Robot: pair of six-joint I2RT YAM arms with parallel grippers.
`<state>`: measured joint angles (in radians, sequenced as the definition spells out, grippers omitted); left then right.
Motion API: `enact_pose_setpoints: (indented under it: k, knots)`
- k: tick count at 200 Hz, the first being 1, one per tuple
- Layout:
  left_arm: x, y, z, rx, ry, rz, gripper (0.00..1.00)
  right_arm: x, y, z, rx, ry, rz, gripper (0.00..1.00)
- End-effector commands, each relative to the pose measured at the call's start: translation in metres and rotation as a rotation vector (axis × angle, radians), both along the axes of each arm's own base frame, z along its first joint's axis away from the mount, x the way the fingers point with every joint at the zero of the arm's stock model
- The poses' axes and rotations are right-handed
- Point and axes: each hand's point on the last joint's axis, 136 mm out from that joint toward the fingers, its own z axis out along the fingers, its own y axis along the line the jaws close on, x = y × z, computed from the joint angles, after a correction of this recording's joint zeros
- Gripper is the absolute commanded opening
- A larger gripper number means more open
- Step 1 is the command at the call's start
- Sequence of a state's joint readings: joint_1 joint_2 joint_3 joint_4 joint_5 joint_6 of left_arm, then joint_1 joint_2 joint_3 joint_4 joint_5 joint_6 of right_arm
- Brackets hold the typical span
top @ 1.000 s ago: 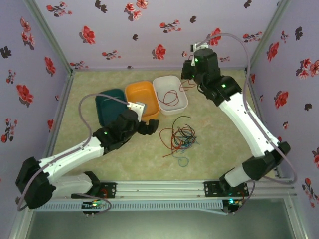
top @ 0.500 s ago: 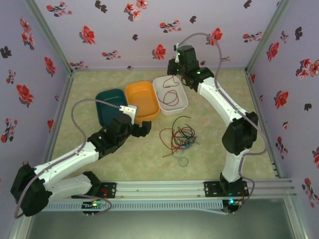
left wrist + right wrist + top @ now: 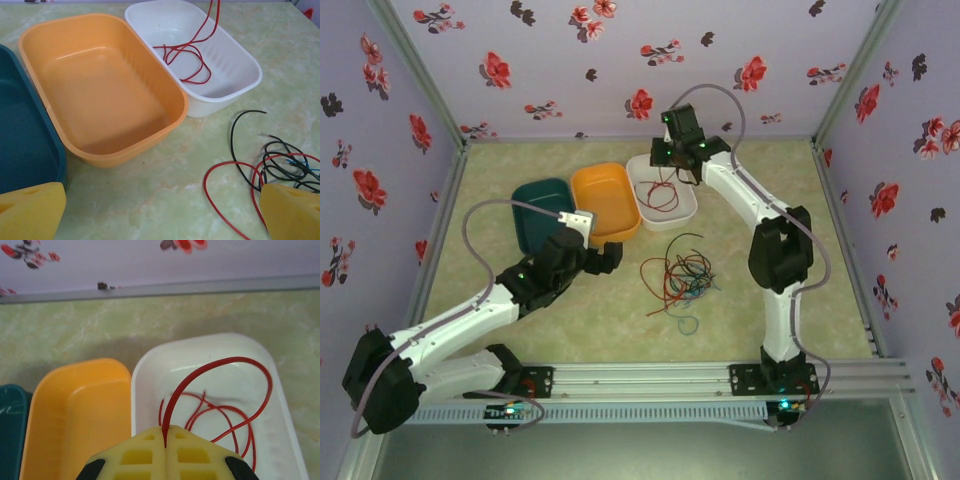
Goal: Untangle the cables
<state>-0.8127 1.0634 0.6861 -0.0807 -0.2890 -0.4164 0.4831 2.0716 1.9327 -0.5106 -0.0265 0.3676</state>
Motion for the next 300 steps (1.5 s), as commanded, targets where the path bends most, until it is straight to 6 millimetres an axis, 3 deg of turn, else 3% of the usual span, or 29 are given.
enact_pose_setpoints:
  k: [1, 46, 113, 174, 211, 249, 300]
  knots:
    - [0.006, 0.004, 0.001, -0.010, -0.003, 0.042, 1.00, -0.011, -0.002, -0.029, -0.019, 0.136, 0.002, 0.02]
    - [0.005, 0.006, -0.001, -0.009, 0.007, 0.047, 1.00, -0.016, 0.001, -0.074, -0.056, 0.264, 0.011, 0.02]
    - [0.004, 0.006, -0.001, -0.012, 0.011, 0.050, 1.00, -0.016, 0.000, -0.121, -0.118, 0.378, 0.011, 0.05]
    - [0.005, 0.005, -0.005, -0.010, 0.017, 0.051, 1.00, -0.001, 0.001, -0.133, -0.145, 0.369, 0.010, 0.07]
    - [0.006, 0.005, 0.000, -0.001, 0.020, 0.050, 1.00, -0.001, 0.002, -0.116, -0.145, 0.365, 0.022, 0.19]
    - [0.006, 0.005, 0.004, -0.017, 0.015, 0.055, 1.00, -0.008, -0.007, -0.078, -0.156, 0.321, 0.014, 0.36]
    - [0.007, 0.004, 0.007, -0.035, 0.014, 0.062, 1.00, -0.033, -0.018, -0.022, -0.186, 0.218, 0.007, 0.54]
